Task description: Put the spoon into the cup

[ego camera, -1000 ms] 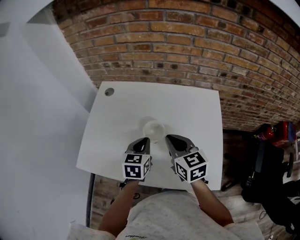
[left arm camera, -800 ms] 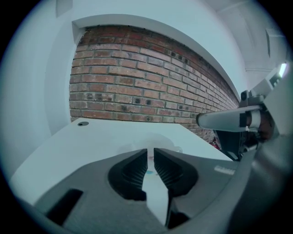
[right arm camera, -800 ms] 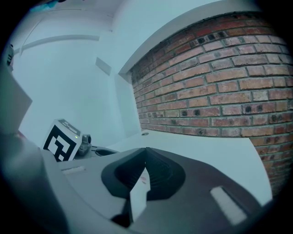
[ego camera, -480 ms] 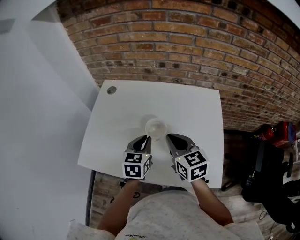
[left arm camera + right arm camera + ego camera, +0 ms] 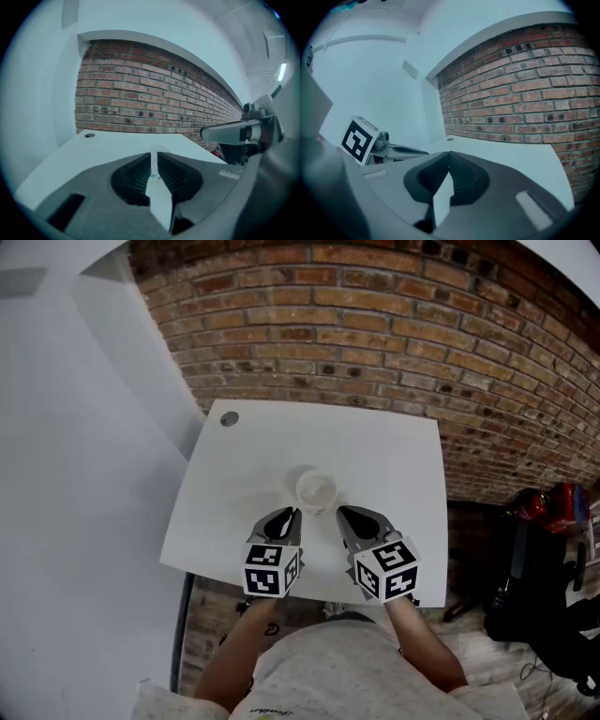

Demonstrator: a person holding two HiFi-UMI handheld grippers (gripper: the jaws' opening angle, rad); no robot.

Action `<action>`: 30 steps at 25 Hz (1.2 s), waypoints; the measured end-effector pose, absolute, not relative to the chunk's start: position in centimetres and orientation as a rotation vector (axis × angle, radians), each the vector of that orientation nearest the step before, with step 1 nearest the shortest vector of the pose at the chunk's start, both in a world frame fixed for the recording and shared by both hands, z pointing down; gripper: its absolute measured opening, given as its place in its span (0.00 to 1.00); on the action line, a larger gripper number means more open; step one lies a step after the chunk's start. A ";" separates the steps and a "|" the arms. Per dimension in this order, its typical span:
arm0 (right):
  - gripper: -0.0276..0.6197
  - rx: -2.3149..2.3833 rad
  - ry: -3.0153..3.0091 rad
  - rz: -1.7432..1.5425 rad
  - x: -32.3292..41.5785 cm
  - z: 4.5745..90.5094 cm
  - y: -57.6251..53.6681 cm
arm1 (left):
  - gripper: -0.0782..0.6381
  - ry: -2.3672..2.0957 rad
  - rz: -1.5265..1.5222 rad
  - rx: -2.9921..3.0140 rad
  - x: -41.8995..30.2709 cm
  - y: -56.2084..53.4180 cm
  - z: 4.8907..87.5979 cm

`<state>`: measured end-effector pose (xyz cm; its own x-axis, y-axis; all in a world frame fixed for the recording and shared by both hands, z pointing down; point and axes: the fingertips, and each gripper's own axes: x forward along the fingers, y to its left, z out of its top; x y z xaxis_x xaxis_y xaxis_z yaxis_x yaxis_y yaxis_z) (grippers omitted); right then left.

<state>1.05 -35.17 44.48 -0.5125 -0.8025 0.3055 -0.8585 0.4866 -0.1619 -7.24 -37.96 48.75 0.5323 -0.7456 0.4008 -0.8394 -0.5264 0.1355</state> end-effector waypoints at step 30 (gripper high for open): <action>0.06 1.522 -2.542 0.355 -1.6 43.6 -27.6 | 0.10 -1.321 0.323 2.554 -10.8 -30.1 46.0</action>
